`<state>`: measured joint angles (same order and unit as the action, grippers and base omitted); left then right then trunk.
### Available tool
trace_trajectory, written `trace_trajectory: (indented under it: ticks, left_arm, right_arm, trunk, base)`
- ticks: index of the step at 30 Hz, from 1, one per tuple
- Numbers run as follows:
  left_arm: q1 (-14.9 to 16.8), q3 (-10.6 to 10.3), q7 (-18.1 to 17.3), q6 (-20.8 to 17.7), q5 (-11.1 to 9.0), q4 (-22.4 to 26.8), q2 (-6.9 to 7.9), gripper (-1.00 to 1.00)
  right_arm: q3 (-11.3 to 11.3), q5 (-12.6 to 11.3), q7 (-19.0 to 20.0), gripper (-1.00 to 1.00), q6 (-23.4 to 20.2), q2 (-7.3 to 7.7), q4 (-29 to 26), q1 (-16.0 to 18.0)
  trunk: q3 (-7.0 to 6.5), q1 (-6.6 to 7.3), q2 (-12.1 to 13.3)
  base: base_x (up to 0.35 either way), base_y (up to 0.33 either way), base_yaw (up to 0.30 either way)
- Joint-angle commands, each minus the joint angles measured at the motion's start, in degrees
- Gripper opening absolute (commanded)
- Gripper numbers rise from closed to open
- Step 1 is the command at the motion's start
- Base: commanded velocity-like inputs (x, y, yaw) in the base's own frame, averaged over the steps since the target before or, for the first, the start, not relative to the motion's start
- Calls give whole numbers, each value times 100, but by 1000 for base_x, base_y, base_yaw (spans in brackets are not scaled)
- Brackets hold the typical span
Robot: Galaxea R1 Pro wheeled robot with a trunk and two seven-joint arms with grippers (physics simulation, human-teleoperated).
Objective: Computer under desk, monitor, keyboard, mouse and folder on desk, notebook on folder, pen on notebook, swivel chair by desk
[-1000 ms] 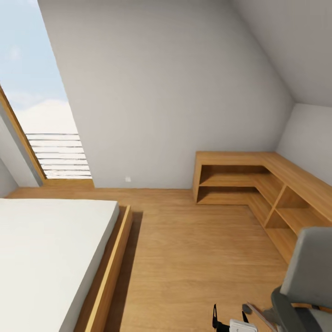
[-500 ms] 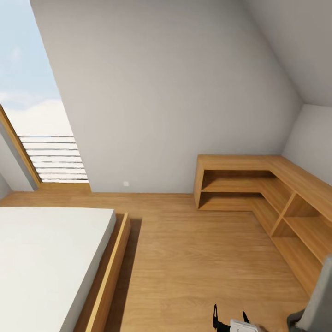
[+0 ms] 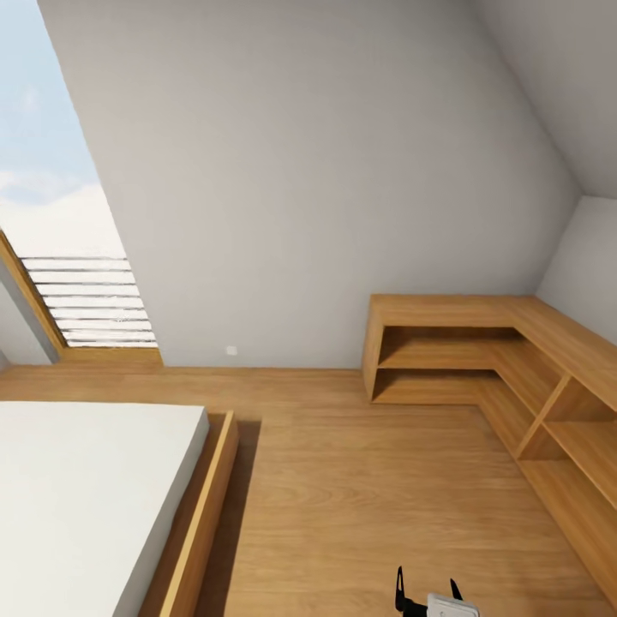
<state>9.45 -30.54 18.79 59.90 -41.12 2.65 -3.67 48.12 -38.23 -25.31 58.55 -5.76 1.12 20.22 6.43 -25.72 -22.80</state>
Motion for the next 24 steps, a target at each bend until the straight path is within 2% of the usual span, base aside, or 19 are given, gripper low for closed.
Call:
trace_trajectory:
  ticks: [1,18,24]
  left_arm:
    - [5,-49,54,10,-1,-2,2,100]
    - [5,-49,54,10,-1,-53,7,100]
    - [5,-49,54,10,-1,-67,7,100]
  right_arm:
    - [48,-6,-45,100,8,-4,13,7]
    - [48,-9,-44,100,7,-4,15,7]
    - [48,-9,-44,100,7,3,12,8]
  trunk:
    - [12,-7,-11]
    - [12,-7,-11]
    - [12,-7,-11]
  base:
    - [328,0,0]
    - [328,0,0]
    - [328,0,-160]
